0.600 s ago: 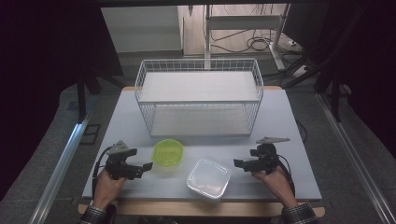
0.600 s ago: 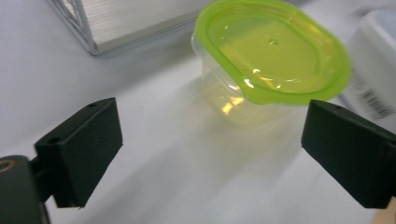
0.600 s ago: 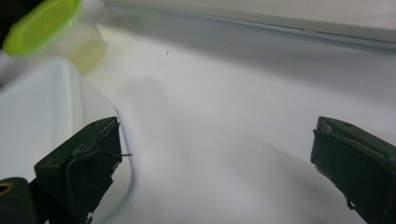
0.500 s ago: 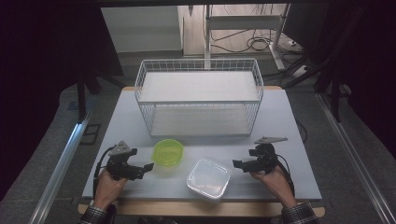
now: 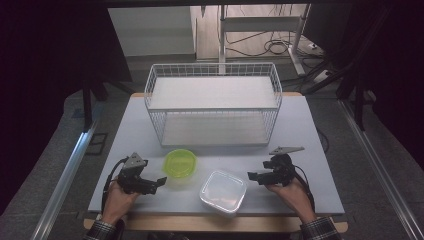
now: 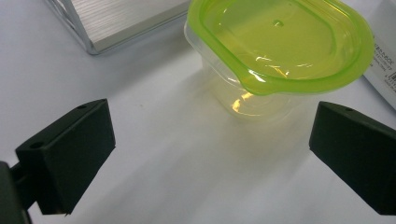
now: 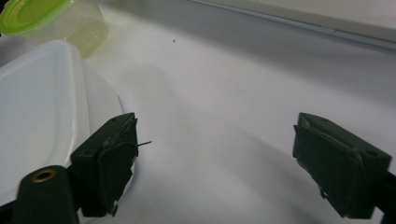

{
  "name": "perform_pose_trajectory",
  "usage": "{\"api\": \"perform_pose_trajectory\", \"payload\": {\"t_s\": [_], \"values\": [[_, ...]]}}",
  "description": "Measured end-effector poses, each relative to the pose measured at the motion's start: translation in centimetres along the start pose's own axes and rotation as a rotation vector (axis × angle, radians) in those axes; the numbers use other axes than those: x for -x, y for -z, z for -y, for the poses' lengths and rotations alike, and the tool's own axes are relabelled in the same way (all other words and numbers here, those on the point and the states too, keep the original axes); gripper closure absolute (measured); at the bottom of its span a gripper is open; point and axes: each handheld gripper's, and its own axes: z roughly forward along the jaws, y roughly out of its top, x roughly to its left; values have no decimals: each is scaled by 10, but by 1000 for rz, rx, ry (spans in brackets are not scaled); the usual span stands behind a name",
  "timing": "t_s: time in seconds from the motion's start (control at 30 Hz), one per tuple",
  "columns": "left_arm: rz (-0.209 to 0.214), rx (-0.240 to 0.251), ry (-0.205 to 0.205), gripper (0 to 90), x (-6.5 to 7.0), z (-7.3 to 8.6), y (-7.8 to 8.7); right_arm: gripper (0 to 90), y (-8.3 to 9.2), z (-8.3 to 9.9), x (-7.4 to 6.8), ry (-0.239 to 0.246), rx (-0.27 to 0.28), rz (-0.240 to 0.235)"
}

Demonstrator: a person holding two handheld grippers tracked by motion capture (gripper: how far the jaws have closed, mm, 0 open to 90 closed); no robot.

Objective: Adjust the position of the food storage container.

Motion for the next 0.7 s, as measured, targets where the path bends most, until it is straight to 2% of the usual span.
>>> {"api": "perform_pose_trajectory", "payload": {"t_s": [0.13, 0.2, 0.23, 0.27, 0.3, 0.43, 0.53, 0.57, 0.6, 0.7], "values": [[-2, -1, -10, 0, 0, 0, 0, 195, 2, -2, -5, 30, 7, 12], [-1, 0, -12, 1, 0, 0, 0, 265, 4, -7, -16, 80, 17, 24], [-1, 0, -12, 1, 0, 0, 0, 265, 4, -7, -16, 80, 17, 24], [0, -1, -11, 1, 0, 0, 0, 307, 4, -10, -25, 117, 15, 30], [0, -1, -11, 2, 0, 0, 0, 307, 4, -10, -25, 117, 15, 30], [-4, 1, -18, 3, 1, 0, 1, 467, 6, -17, -45, 209, 18, 42], [-4, 5, -18, 4, 1, 0, 1, 540, 8, -19, -52, 229, 24, 38], [-4, 7, -17, 5, 1, 0, 1, 621, 10, -22, -61, 254, 29, 36], [-4, 8, -16, 5, 1, 0, 1, 621, 10, -22, -61, 254, 29, 36], [-3, 13, -14, 6, 1, 0, 2, 716, 11, -24, -71, 274, 31, 6]]}}
